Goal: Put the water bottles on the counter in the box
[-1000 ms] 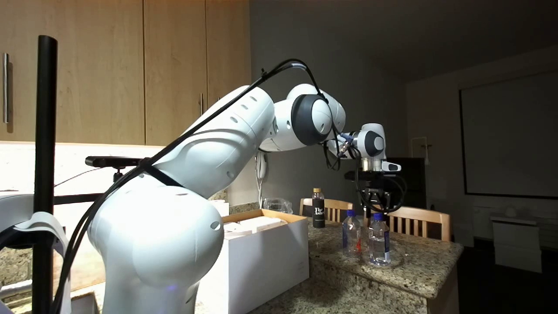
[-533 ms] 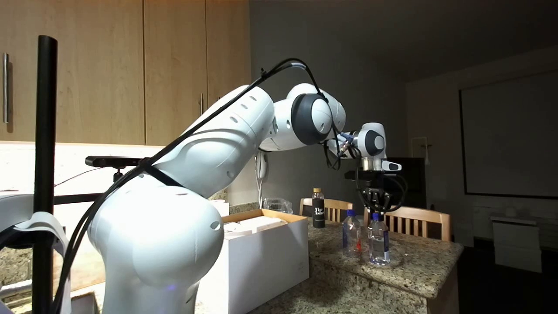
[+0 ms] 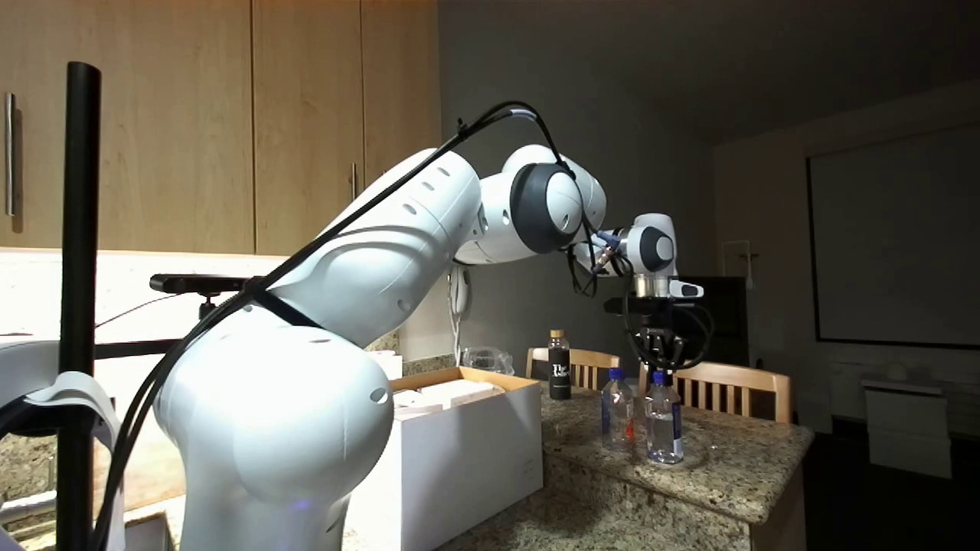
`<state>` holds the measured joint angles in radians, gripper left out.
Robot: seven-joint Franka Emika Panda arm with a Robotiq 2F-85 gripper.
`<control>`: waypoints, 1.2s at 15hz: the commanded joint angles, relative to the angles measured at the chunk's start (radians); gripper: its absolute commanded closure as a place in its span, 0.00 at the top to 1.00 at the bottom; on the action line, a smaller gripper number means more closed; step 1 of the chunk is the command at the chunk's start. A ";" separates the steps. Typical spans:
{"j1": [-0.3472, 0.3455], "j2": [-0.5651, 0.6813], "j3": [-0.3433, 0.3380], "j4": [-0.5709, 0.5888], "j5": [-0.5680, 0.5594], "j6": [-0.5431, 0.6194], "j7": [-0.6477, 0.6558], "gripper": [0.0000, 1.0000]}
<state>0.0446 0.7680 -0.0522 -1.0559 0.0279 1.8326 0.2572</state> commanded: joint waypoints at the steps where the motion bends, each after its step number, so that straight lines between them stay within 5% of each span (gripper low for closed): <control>1: 0.005 -0.089 0.014 -0.003 0.000 -0.084 -0.002 0.15; 12: 0.132 -0.270 0.036 0.216 -0.037 -0.484 -0.014 0.15; 18: 0.237 -0.266 0.078 0.304 -0.033 -0.537 -0.077 0.15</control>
<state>0.2498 0.4965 0.0057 -0.7844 0.0107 1.3229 0.2366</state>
